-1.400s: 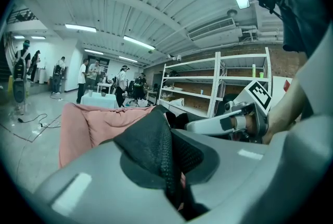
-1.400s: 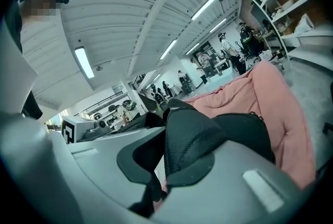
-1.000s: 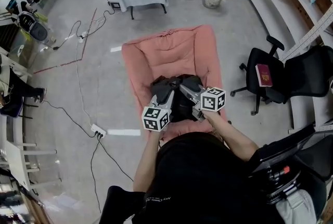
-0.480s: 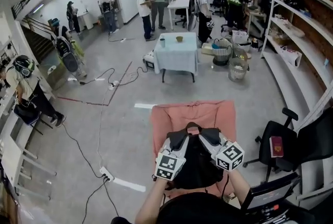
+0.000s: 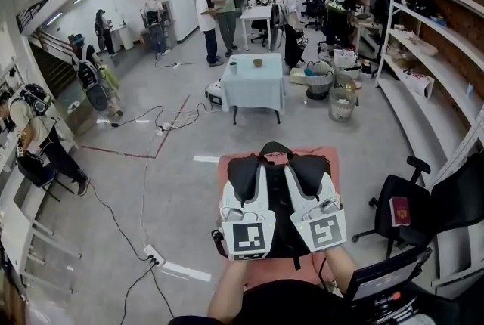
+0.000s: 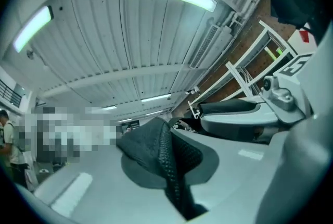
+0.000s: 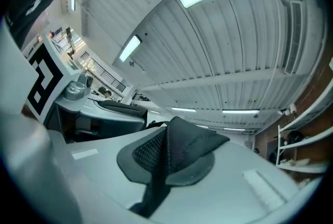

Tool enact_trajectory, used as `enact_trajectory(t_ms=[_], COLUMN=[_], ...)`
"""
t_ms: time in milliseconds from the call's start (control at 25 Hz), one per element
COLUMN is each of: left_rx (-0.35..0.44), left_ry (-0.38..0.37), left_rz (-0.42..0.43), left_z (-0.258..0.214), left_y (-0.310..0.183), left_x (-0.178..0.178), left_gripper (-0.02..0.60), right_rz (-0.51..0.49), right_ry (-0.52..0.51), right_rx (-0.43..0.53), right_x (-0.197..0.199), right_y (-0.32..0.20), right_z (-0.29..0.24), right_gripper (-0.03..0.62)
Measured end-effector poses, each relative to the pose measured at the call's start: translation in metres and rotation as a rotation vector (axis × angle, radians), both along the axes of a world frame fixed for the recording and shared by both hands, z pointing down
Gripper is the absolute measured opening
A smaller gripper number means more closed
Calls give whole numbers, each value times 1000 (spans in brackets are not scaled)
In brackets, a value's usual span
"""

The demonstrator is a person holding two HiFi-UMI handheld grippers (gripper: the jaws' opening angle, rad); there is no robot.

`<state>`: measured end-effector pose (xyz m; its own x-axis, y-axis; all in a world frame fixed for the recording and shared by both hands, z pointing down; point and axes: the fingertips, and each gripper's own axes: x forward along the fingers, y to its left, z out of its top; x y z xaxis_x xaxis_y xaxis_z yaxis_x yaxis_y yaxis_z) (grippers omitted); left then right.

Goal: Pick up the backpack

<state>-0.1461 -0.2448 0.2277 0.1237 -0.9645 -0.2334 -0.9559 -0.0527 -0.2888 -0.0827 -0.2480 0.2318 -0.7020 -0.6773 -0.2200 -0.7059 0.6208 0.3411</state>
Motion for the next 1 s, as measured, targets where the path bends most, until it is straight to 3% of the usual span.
enact_trajectory(t_ms=[200,600,840,1000], left_rx=[-26,-145,-136,-109], left_ry=[-39,-3,6,1], left_rz=[-32,-24,-25,-22], left_z=[10,41,43,40], left_y=[2,0,2,2], left_x=[4,7,18,25], left_gripper=[20,20,20,20], right_rz=[43,38,80,98], right_ry=[-7,10,37,18], right_rx=[-4,-89,-150,-125], right_x=[2,3,17,24], right_y=[-2,-4,0,-1], right_z=[9,35,48,47], right_gripper=[26,26,26,26])
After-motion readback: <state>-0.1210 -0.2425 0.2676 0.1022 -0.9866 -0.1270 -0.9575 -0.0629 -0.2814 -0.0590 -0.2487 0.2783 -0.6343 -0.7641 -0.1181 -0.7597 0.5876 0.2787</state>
